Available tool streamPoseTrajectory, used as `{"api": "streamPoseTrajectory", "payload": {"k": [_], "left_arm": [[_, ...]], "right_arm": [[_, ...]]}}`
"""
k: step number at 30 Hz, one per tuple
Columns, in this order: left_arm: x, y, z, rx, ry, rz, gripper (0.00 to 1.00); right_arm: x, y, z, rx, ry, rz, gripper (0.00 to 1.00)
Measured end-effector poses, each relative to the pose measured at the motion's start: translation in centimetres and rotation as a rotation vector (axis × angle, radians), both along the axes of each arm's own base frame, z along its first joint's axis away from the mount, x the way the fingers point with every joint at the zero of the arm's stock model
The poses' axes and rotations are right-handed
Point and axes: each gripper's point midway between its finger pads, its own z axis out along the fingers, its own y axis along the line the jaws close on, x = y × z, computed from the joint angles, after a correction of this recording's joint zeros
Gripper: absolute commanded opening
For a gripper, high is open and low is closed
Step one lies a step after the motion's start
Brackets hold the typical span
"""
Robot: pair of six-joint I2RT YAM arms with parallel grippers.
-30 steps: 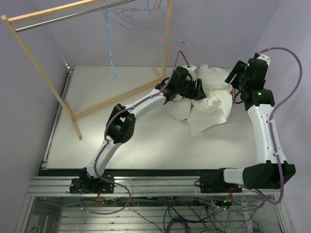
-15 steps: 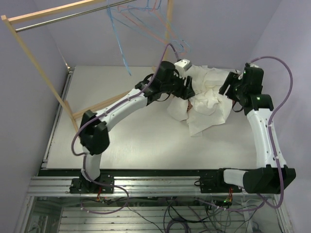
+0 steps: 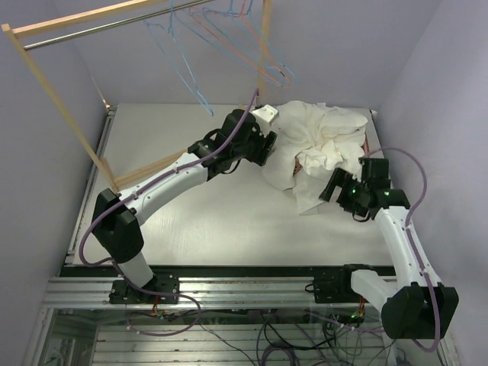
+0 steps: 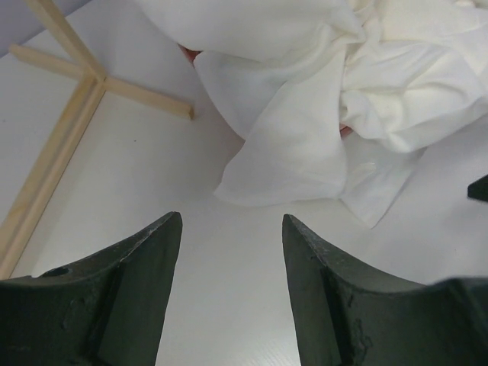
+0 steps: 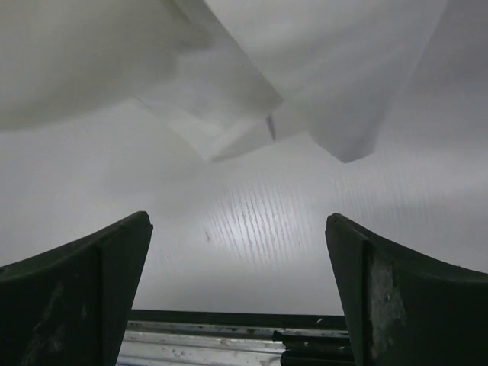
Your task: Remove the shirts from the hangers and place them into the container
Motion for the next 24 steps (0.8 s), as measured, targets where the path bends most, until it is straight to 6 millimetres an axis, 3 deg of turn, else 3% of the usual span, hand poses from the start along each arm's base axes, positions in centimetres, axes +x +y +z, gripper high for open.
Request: {"api": "streamPoseTrajectory", "payload": {"k": [3, 5, 12, 20, 24], "left_arm": [[0.1, 0.2, -0.5, 0.009, 0.007, 0.005, 0.66], [0.1, 0.2, -0.6, 0.012, 0.011, 0.005, 0.66], [0.0, 0.3, -0.9, 0.015, 0.014, 0.005, 0.66], [0.1, 0.4, -1.0, 0.021, 0.013, 0.013, 0.67], [0.1, 0.8, -1.4, 0.035, 0.018, 0.026, 0.67]], "right_arm": [[-1.7, 0.6, -3.7, 0.039, 0.095, 0.0, 1.0], [-2.1, 1.0, -4.8, 0.069, 0.121, -0.016, 1.0], [0.9, 1.7, -5.8, 0.119, 0.081, -0.019, 1.0], [2.9, 2.7, -9.7, 0.116, 0.131, 0.013, 1.0], [3.2, 5.2, -10.2, 0.065, 0.113, 0.097, 1.0]]}}
